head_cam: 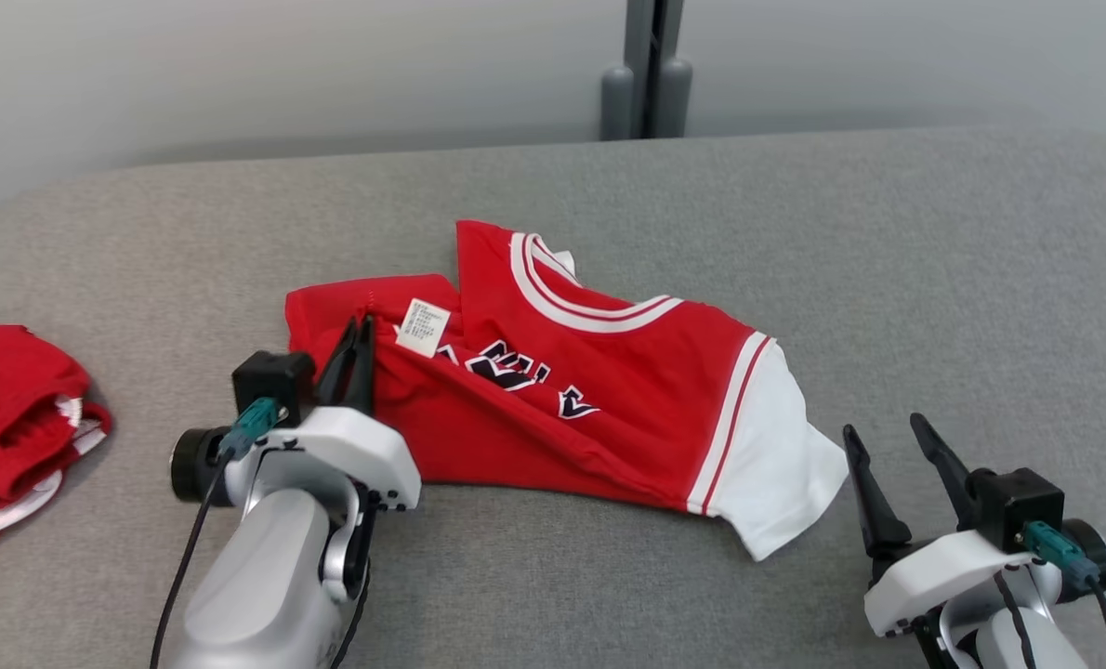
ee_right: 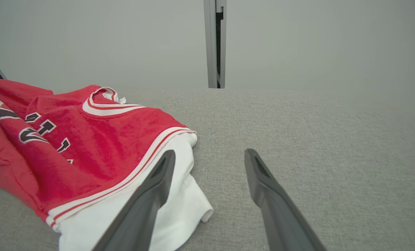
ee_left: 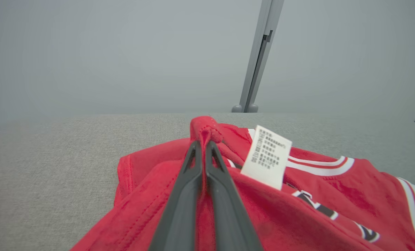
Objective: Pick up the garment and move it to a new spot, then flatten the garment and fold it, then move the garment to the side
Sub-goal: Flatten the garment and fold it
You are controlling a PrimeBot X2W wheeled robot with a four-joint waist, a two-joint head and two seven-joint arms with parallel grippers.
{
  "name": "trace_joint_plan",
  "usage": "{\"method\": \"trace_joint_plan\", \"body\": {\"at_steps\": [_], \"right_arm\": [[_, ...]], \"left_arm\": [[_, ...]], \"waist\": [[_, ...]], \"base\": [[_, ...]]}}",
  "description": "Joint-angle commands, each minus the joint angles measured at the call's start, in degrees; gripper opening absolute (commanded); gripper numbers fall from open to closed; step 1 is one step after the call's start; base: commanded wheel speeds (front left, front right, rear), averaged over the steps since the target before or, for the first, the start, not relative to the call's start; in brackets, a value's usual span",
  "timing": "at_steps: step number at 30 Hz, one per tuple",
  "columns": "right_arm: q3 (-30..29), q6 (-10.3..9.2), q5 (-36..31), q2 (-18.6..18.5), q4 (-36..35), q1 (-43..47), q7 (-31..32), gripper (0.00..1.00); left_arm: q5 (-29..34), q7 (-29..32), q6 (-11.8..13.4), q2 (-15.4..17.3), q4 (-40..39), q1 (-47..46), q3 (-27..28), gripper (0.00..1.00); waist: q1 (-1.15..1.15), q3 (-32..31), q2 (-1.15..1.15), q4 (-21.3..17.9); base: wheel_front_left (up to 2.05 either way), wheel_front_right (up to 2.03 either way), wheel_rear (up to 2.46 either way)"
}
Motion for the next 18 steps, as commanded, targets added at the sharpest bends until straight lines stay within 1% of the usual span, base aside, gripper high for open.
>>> {"method": "trace_joint_plan", "body": {"at_steps": [1,3,5,6,7,8,9,10,13,14,15,16,17,18], "right_arm": [[-0.1,-0.01,0.3,0.1,0.3,1.0,0.0,1.00],[0.0,-0.01,0.4,0.2,0.6,1.8,0.0,1.00],[0.0,-0.01,0.6,0.4,0.8,2.4,0.0,1.00],[0.0,-0.01,0.6,0.4,0.8,2.4,0.0,1.00],[0.2,-0.01,0.7,0.5,0.9,2.8,0.0,1.00],[0.3,-0.01,0.7,0.6,0.9,3.0,0.0,1.00],[0.4,-0.01,0.7,0.7,1.0,3.4,0.0,1.00],[0.5,-0.01,0.8,0.7,1.1,3.6,0.0,1.00],[1.2,-0.01,1.0,0.9,1.5,4.0,0.0,1.00],[1.4,-0.01,1.0,0.9,1.6,4.1,0.0,1.00],[1.7,-0.01,1.1,0.9,1.7,4.2,0.0,1.00],[1.8,-0.01,1.2,0.8,1.7,4.3,0.0,1.00],[1.8,-0.01,1.3,0.7,1.7,4.4,0.0,1.00],[1.9,-0.01,1.4,0.6,1.7,4.6,0.0,1.00]], "left_arm": [[1.1,-0.3,0.3,0.8,-2.8,2.0,1.6,0.00],[2.4,-0.3,0.2,0.9,-6.4,5.3,3.5,0.00],[3.1,-0.3,-0.4,0.8,-9.0,8.5,5.3,0.09],[3.1,-0.3,-0.4,0.8,-9.0,8.5,5.3,0.09],[3.4,-0.3,-0.7,0.8,-10.1,10.0,6.3,0.13],[3.9,-0.3,-1.0,0.7,-11.1,11.3,7.1,0.12],[4.1,-0.3,-1.4,0.6,-11.6,12.8,7.9,0.02],[4.2,-0.3,-1.7,0.5,-11.9,14.3,8.6,0.01],[5.0,-0.3,-2.1,0.3,-12.2,17.9,10.9,0.19],[5.4,-0.3,-2.3,0.2,-12.1,19.1,11.6,0.35],[5.4,-0.3,-2.3,0.0,-12.0,20.3,12.3,0.48],[5.4,-0.3,-2.3,-0.1,-11.7,21.5,13.0,0.89],[5.6,-0.3,-2.1,-0.1,-11.6,22.5,13.7,1.00],[5.7,-0.3,-1.9,-0.2,-11.7,23.5,14.3,1.00]], "waist": [[0.00,-2.1,0.00,1.6],[0.00,-3.2,0.00,2.4],[0.00,-4.3,0.00,3.1],[0.00,-4.3,0.00,3.1],[0.00,-4.7,0.00,3.3],[0.00,-5.1,0.00,3.5],[0.00,-5.5,0.00,3.6],[0.00,-5.8,0.00,3.6],[0.00,-6.7,0.00,3.4],[0.00,-6.9,0.00,3.1],[0.00,-7.1,0.00,2.9],[0.00,-7.2,0.00,2.6],[0.00,-7.4,0.00,2.4],[0.00,-7.6,0.00,2.1]], "base": [[0.00,0.00,0.00],[0.00,0.00,0.00],[0.00,0.00,0.00],[0.00,0.00,0.00],[0.00,0.00,0.00],[0.00,0.00,0.00],[0.00,0.00,0.00],[0.00,0.00,0.00],[0.00,0.00,0.00],[0.00,0.00,0.00],[0.00,0.00,0.00],[0.00,0.00,0.00],[0.00,0.00,0.00],[0.00,0.00,0.00]]}}
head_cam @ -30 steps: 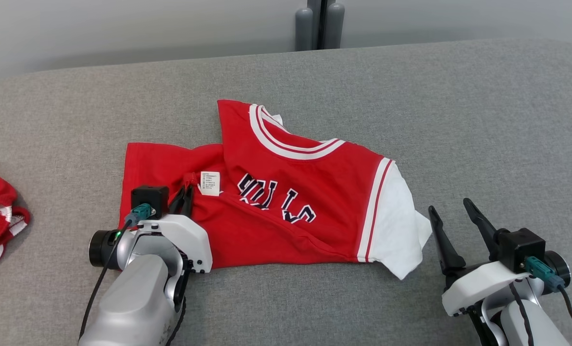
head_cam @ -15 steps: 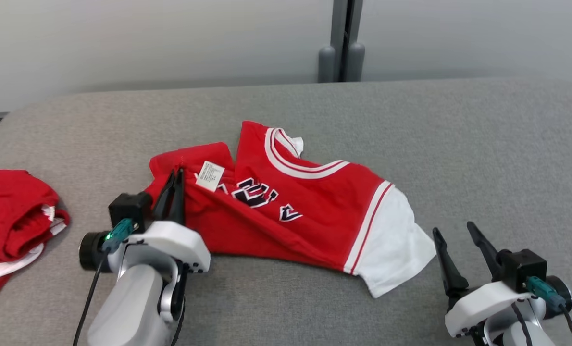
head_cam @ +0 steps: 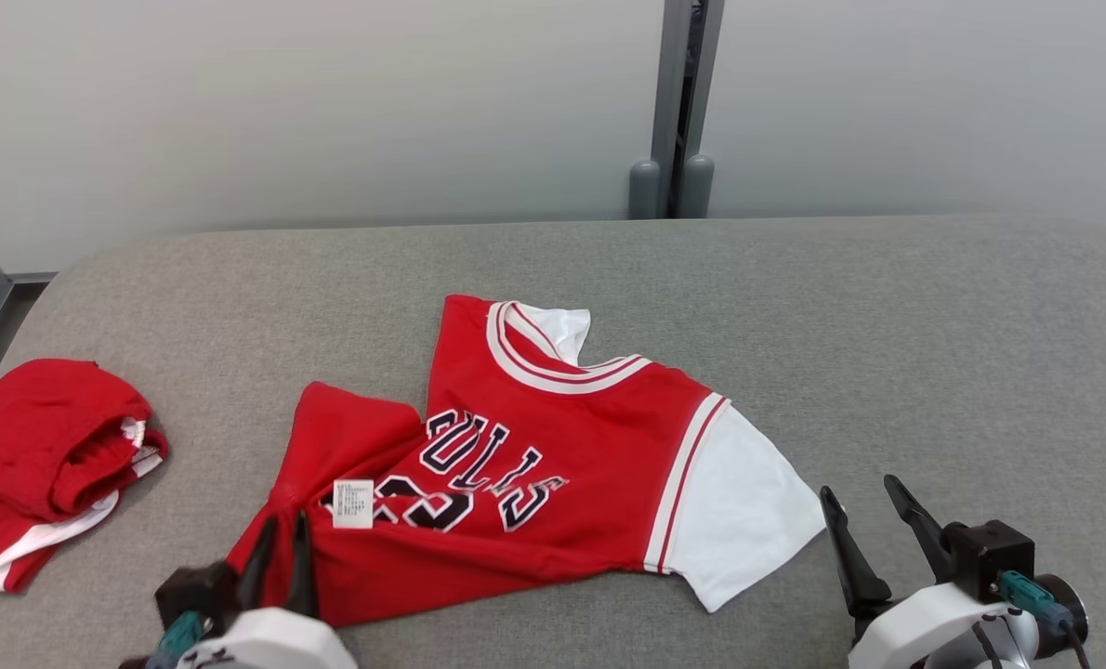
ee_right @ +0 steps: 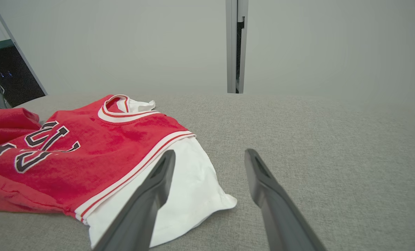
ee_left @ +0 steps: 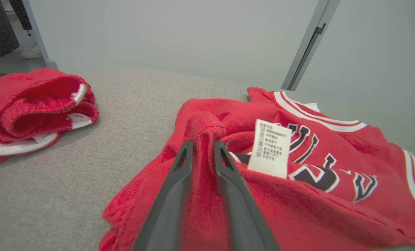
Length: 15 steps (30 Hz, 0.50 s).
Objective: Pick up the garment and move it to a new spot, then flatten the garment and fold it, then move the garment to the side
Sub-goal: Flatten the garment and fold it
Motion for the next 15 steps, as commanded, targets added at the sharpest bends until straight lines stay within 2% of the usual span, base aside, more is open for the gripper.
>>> {"method": "trace_joint_plan", "body": {"at_steps": [1,8,15], "right_arm": [[0.0,-0.01,0.4,-0.4,0.1,0.6,0.0,1.00],[-0.5,-0.01,0.5,-0.2,-0.4,1.5,0.0,1.00],[-0.3,-0.01,0.6,0.3,-0.6,1.0,0.0,1.00]], "left_arm": [[0.2,-0.3,0.4,0.3,0.0,0.8,0.7,1.00],[0.9,-0.3,2.0,0.1,-3.0,4.8,3.8,1.00],[3.6,-0.3,2.3,0.1,-5.3,2.7,4.7,1.00]], "waist": [[0.00,-0.3,0.00,-0.4],[0.00,-0.8,0.00,-1.4],[0.00,-1.0,0.00,-2.1]], "base": [[0.00,0.00,0.00],[0.00,0.00,0.00],[0.00,0.00,0.00]]}}
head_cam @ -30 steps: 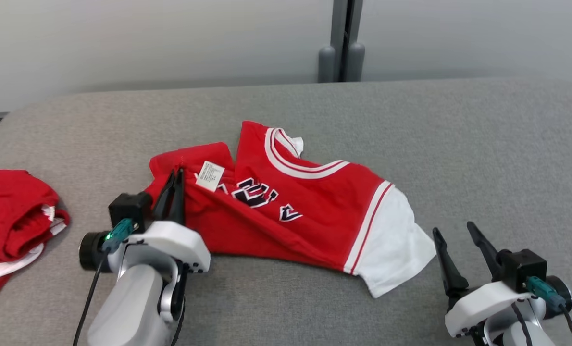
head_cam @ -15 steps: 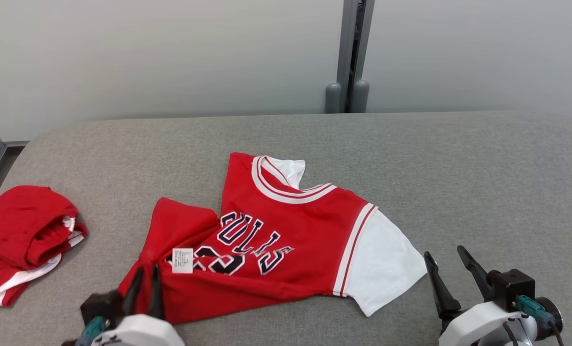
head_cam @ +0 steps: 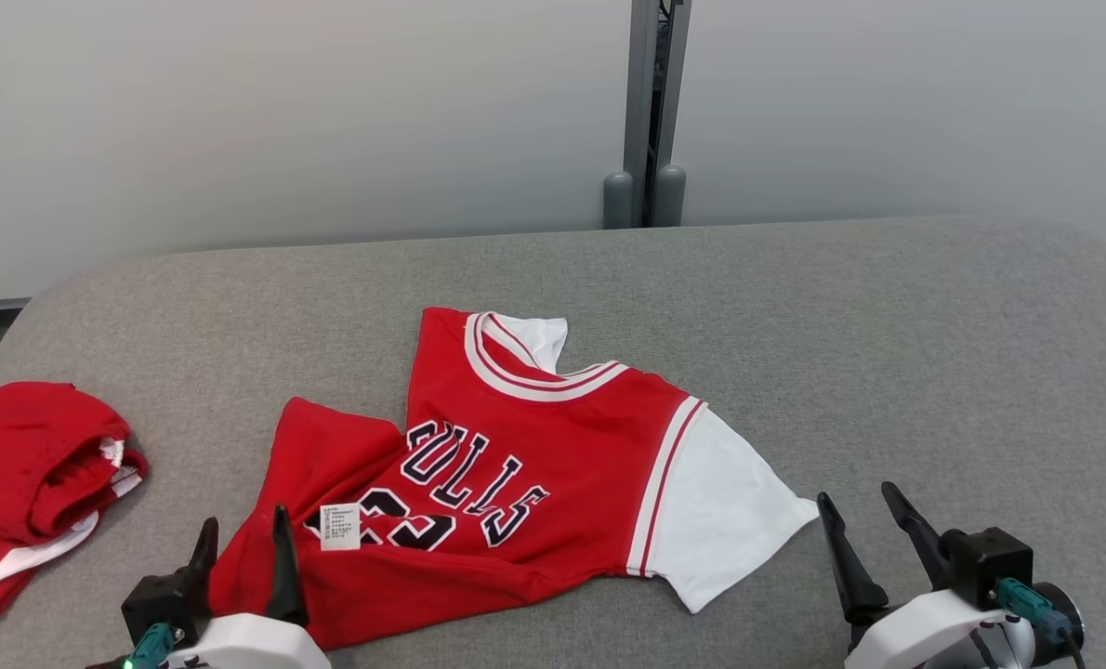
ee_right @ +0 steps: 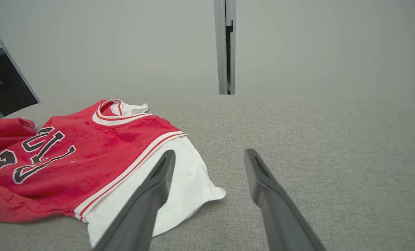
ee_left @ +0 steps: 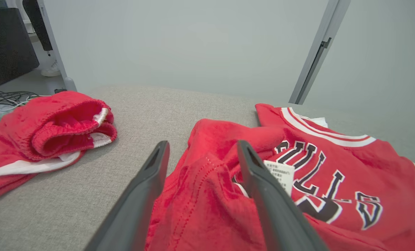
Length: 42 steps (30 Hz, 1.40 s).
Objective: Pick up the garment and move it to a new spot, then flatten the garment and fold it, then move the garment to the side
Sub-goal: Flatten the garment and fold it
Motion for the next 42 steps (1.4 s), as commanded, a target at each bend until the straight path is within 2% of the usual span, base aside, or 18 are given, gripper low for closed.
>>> {"method": "trace_joint_plan", "body": {"at_steps": [1,21,35,36,38,42], "right_arm": [[0.1,-0.01,0.3,-0.1,-0.1,-0.1,0.0,1.00],[-1.4,-0.01,-1.0,1.1,-0.1,-0.2,0.0,1.00],[-1.6,-0.01,-1.0,1.3,0.6,0.0,0.0,1.00],[-1.7,-0.01,-1.0,1.3,0.5,0.1,0.0,1.00],[-1.7,-0.01,-1.1,1.3,0.5,0.1,0.0,1.00],[-1.8,-0.01,-1.2,1.3,0.5,0.0,0.0,1.00]], "left_arm": [[1.6,-0.3,0.4,0.2,-0.5,-1.0,0.3,1.00],[2.5,-0.3,-0.5,0.2,0.8,-1.3,-0.1,1.00],[-0.5,-0.2,-1.3,0.3,10.2,-6.6,-1.7,1.00],[-0.6,-0.2,-1.3,0.2,10.4,-6.8,-1.8,0.88],[-0.7,-0.2,-1.2,0.2,10.6,-7.0,-1.9,0.45],[-0.8,-0.2,-0.9,0.2,10.7,-7.6,-1.9,0.15]], "waist": [[0.00,0.0,0.00,-0.3],[0.00,0.5,0.00,-0.8],[0.00,1.1,0.00,-0.9],[0.00,1.1,0.00,-0.8],[0.00,1.2,0.00,-0.8],[0.00,1.4,0.00,-0.5]], "base": [[0.00,0.00,0.00],[0.00,0.00,0.00],[0.00,0.00,0.00],[0.00,0.00,0.00],[0.00,0.00,0.00],[0.00,0.00,0.00]]}}
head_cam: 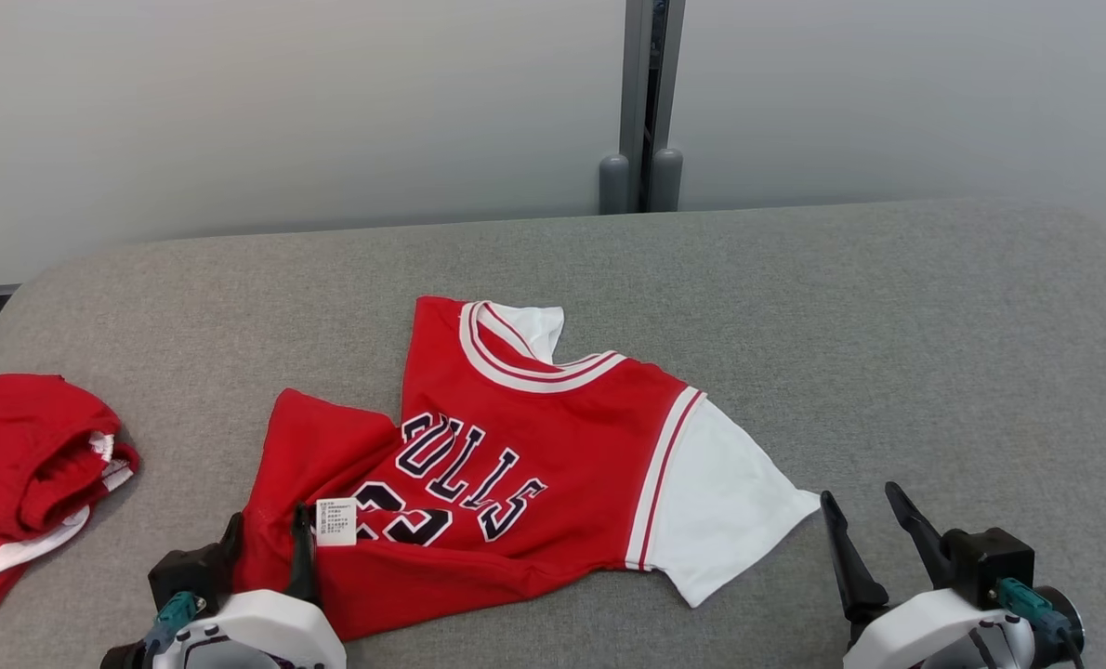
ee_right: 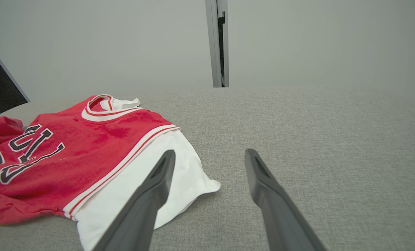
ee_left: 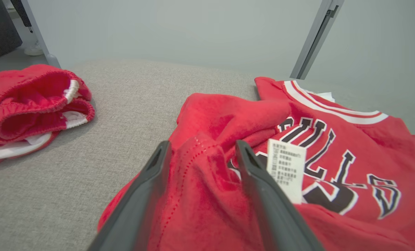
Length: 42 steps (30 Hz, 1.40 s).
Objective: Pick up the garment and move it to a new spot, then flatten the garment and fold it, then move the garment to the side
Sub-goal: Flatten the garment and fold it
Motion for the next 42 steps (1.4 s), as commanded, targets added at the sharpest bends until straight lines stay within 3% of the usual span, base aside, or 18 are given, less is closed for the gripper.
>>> {"method": "trace_joint_plan", "body": {"at_steps": [1,3,16,32,33,34,36,42], "right_arm": [[-0.1,-0.01,-0.2,-0.2,0.0,0.2,0.0,1.00],[-0.2,-0.01,-0.2,-0.2,0.0,0.3,0.0,1.00],[-1.0,-0.01,0.3,-0.1,1.6,-0.2,0.0,1.00],[-3.2,-0.01,-0.9,-0.2,19.0,-8.3,0.0,1.00],[-3.0,-0.01,-0.8,-0.2,20.1,-8.6,0.0,0.91],[-2.8,-0.01,-0.8,-0.2,21.2,-9.0,0.0,0.58],[-2.3,-0.01,-0.4,-0.1,22.6,-9.3,0.1,0.00],[-1.8,-0.01,2.0,-0.2,20.1,-9.9,0.0,0.00]], "left_arm": [[-0.3,-0.1,0.4,0.3,-0.2,-1.2,0.1,0.09],[-0.3,-0.1,0.3,0.3,-0.4,-1.0,0.0,0.00],[0.3,-0.1,0.7,0.3,-3.7,-0.8,0.4,0.00],[-0.8,-0.1,0.5,0.3,-7.1,-0.3,-2.4,0.00],[-0.8,-0.1,0.6,0.3,-7.2,-0.3,-2.5,0.00],[-0.8,-0.1,0.6,0.3,-7.3,-0.3,-2.5,0.00],[-0.8,-0.1,0.8,0.3,-7.8,-0.3,-2.5,0.00],[-0.5,-0.1,0.7,0.3,-9.7,0.2,-1.6,0.00]], "waist": [[0.00,0.1,0.00,0.2],[0.00,0.2,0.00,0.4],[0.00,1.4,0.00,3.5],[0.00,4.4,0.00,8.0],[0.00,4.5,0.00,8.1],[0.00,4.6,0.00,8.2],[0.00,4.7,0.00,8.3],[0.00,4.6,0.00,7.9]], "base": [[0.00,0.00,0.00],[0.00,0.00,0.00],[0.00,0.00,0.00],[0.00,0.00,0.00],[0.00,0.00,0.00],[0.00,0.00,0.00],[0.00,0.00,0.00],[0.00,0.00,0.00]]}}
